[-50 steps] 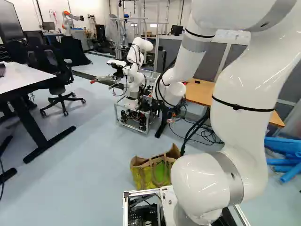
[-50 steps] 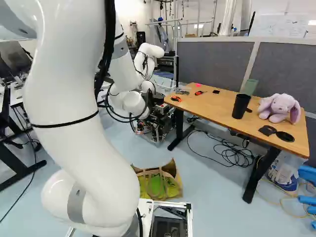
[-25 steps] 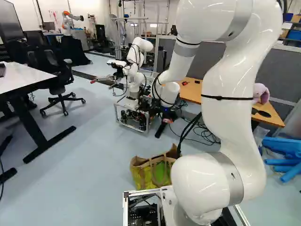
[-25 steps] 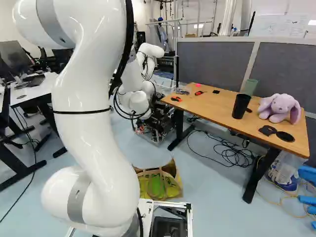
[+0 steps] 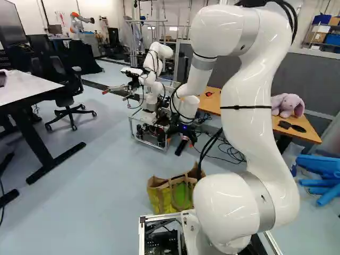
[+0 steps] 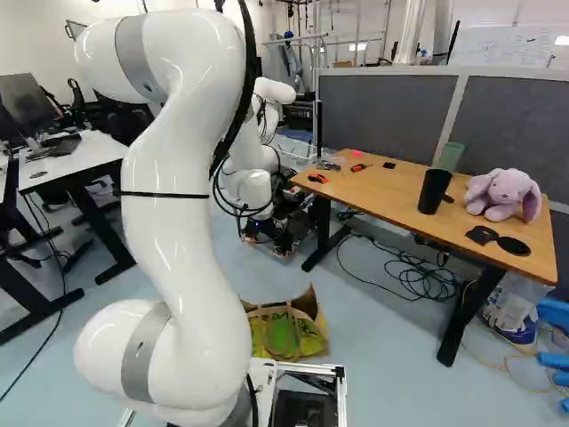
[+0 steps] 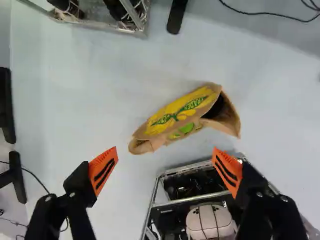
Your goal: Pick up the bag on the ground and place it on the table
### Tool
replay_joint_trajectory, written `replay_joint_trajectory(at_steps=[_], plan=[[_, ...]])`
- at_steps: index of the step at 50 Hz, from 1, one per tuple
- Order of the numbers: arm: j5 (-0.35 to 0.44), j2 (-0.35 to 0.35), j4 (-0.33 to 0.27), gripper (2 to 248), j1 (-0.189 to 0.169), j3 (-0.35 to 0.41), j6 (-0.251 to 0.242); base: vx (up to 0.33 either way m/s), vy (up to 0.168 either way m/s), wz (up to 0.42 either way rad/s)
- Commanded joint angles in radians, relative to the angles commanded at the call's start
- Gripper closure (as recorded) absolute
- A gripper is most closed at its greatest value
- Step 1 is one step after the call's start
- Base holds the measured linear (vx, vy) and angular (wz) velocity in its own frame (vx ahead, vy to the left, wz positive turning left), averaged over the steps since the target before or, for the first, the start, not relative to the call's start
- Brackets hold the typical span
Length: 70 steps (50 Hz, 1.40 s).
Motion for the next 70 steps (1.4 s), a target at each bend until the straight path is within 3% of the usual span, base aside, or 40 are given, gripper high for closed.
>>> replay_joint_trajectory(at_steps=[70], plan=[[-0.018, -0.299, 0.009, 3, 0.000, -0.171, 0.000, 0.000, 0.000, 0.000]])
